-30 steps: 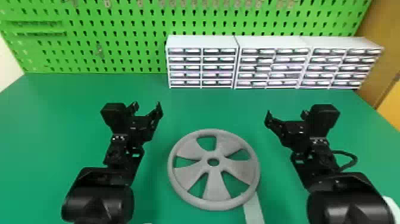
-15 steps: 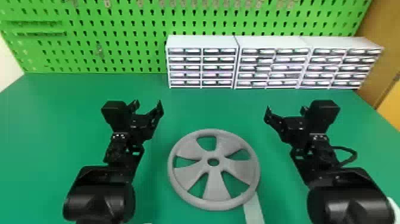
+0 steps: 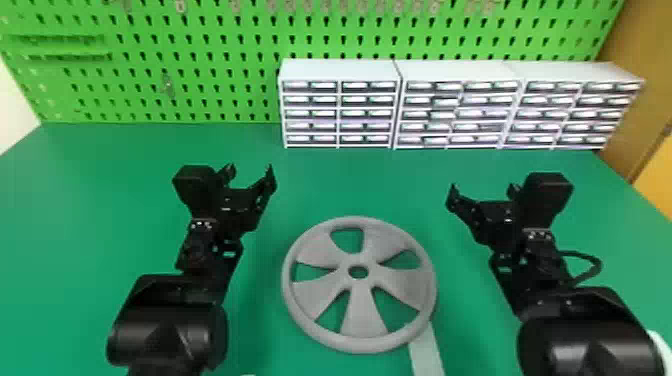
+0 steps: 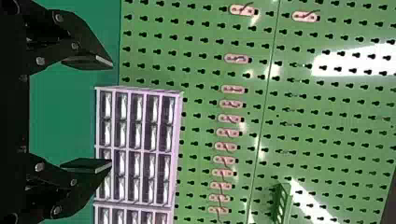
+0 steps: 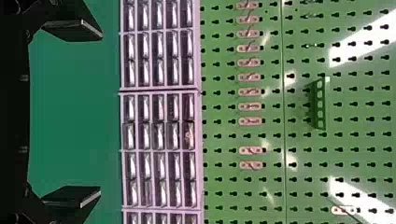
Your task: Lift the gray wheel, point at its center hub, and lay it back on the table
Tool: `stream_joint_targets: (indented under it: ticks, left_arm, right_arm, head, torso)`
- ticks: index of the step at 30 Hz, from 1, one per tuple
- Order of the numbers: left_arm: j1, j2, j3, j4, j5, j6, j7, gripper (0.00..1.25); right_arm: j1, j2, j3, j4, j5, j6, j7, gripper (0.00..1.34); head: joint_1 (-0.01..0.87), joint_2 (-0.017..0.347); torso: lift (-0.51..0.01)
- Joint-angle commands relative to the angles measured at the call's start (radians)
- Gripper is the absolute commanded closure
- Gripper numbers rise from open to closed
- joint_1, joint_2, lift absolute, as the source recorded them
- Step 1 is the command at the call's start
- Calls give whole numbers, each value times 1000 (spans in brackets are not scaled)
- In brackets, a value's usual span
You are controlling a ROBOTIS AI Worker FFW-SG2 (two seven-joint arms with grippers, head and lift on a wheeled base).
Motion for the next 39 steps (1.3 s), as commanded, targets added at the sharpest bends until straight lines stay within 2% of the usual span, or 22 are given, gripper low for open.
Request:
stream_joint_targets:
  ticks: [1, 17, 23, 39]
  left_arm:
    - [4, 0, 1, 0, -5, 1, 0, 502]
    - [-4, 2, 21, -37, -40, 13, 0, 502]
    - [6, 2, 44, -38, -31, 13, 0, 504]
    - [49, 2, 93, -91, -65, 34, 0, 502]
  right_arm:
    - [5, 1, 1, 1, -6, 0, 0, 134]
    - [-13, 1, 5, -2, -12, -17, 1, 134]
    - [-16, -8, 22, -2, -18, -20, 6, 134]
    - [-1, -5, 2, -2, -18, -21, 8, 134]
  head:
    - [692, 48]
    - [692, 48]
    - [692, 48]
    - [692, 48]
  torso:
    - [-96]
    - [-96]
    - [-96]
    - [-96]
